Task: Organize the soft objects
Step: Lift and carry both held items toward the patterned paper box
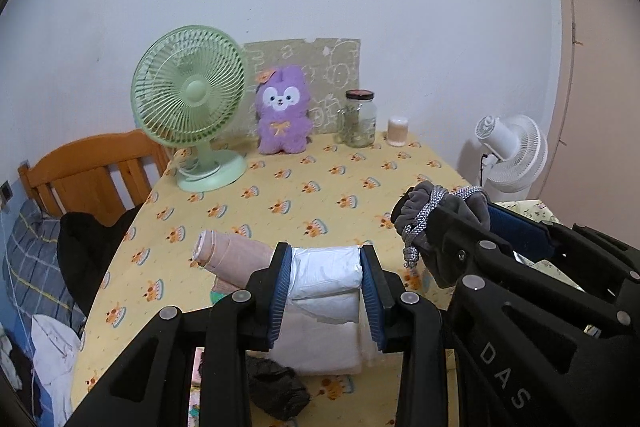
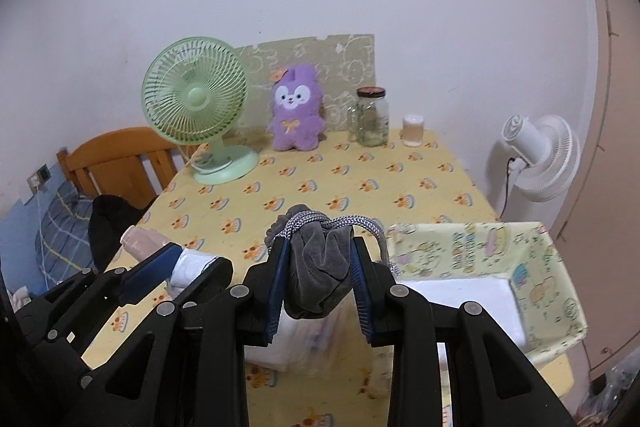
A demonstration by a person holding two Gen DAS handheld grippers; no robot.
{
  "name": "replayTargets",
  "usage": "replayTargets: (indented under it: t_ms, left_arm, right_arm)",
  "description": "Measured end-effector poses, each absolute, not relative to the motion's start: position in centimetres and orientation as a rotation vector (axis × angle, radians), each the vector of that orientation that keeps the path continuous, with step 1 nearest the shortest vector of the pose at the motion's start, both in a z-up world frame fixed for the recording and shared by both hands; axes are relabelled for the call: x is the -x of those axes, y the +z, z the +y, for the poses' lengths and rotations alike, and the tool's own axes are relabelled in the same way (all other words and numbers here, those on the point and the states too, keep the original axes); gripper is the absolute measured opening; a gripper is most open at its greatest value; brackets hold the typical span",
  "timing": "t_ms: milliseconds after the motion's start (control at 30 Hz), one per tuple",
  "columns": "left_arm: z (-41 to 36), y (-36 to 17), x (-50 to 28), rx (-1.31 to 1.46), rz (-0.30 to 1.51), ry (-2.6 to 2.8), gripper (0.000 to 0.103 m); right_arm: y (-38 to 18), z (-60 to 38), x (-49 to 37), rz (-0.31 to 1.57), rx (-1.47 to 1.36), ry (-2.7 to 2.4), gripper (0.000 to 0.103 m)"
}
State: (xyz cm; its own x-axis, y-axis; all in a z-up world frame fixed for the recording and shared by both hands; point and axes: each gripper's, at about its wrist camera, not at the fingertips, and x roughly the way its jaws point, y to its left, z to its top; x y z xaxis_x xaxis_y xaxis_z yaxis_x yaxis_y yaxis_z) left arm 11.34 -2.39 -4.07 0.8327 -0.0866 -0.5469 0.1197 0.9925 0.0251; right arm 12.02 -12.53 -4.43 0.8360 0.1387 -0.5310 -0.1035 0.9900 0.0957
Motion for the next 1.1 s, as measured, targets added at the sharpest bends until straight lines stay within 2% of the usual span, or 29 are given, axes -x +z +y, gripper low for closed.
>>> replayTargets:
  t_ms: [533,1100]
  left_arm:
    - [-7.5,-3.0,-12.2,-0.080,0.537,-0.192,0.034]
    - [-13.5,-5.3,-14.5,-0.099,0.584,-0.306,0.034]
  right_arm:
    - [-3.3,-17.8,-12.3,0.524,-0.089,0.065,0.034]
    - [-5.7,-23.6,-13.7,0.564,-0.116,-0.046,0.034]
